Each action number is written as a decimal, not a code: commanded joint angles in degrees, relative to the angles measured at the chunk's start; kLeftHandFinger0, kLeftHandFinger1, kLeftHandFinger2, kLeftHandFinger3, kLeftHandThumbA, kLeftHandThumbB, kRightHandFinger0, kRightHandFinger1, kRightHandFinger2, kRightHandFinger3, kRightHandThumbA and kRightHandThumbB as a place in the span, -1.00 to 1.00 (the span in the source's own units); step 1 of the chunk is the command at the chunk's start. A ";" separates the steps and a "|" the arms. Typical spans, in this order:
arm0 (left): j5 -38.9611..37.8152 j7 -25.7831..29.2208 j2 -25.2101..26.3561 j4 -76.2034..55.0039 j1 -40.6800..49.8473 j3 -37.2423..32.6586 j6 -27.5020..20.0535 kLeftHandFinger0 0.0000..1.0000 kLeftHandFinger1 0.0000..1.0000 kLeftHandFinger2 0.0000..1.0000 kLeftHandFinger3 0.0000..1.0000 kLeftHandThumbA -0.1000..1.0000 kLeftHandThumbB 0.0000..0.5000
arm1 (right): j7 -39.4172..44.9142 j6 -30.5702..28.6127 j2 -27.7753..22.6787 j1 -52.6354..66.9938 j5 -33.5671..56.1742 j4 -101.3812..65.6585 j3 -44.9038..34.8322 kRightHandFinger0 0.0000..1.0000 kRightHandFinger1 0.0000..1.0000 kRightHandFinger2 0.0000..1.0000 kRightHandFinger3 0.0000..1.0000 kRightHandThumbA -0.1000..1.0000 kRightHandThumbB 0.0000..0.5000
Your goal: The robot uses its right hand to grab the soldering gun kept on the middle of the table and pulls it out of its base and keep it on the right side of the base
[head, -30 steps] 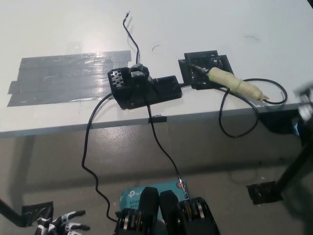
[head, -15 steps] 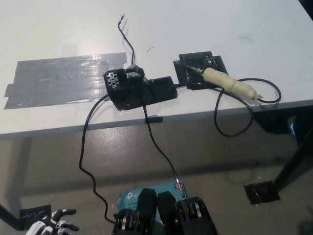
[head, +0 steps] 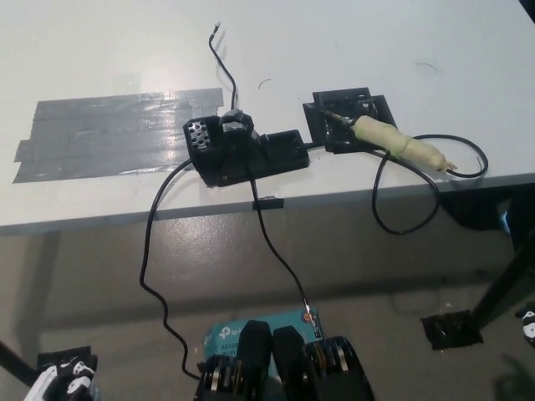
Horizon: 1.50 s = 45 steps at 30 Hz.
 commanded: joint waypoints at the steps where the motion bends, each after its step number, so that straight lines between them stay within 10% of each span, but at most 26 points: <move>1: 0.83 1.59 1.20 -1.62 0.13 0.54 0.01 -0.75 -0.67 -0.63 -0.44 0.06 0.61 | -1.30 -3.37 -2.00 -1.20 1.22 -0.22 1.07 -0.94 -0.69 -0.18 0.72 -0.37 -0.19; 14: 1.57 0.54 1.61 -0.60 0.69 0.28 -2.66 -0.55 -0.42 -0.23 0.06 0.26 0.40 | -1.47 -3.21 -3.44 -1.24 2.03 -0.10 2.51 -0.88 -0.66 -0.14 0.75 -0.43 -0.29; 15: 1.22 -0.30 1.99 0.06 0.69 0.18 -3.29 -0.51 -0.29 -0.05 0.30 0.35 0.35 | -1.61 -3.25 -3.48 -1.28 1.92 0.05 2.61 -0.91 -0.68 -0.15 0.75 -0.43 -0.25; 16: 1.99 -1.77 3.28 0.59 0.86 -0.77 -4.23 -0.15 0.24 0.53 0.88 0.66 0.44 | -1.34 -2.72 -3.47 -1.20 2.28 -0.25 2.61 -0.91 -0.66 -0.13 0.75 -0.44 -0.28; 19: 2.00 -2.88 4.77 0.21 1.10 -1.96 -4.32 0.26 0.76 1.00 1.00 0.93 0.69 | -1.35 -2.83 -3.69 -1.16 2.20 -0.23 2.96 -0.90 -0.65 -0.13 0.78 -0.43 -0.32; 28: 1.13 -3.14 6.99 -0.43 1.28 -3.68 -2.18 0.70 0.92 1.00 1.00 1.00 0.95 | -1.76 -2.69 -4.07 -1.47 1.91 0.03 3.38 -0.95 -0.70 -0.15 0.81 -0.46 -0.31; 45: 1.82 -2.69 7.10 -0.01 1.56 -3.73 -3.53 0.74 0.95 1.00 1.00 1.00 0.89 | 0.05 -0.76 -5.32 -1.62 3.76 -0.26 4.54 -1.00 -0.80 -0.37 1.00 -0.50 -0.19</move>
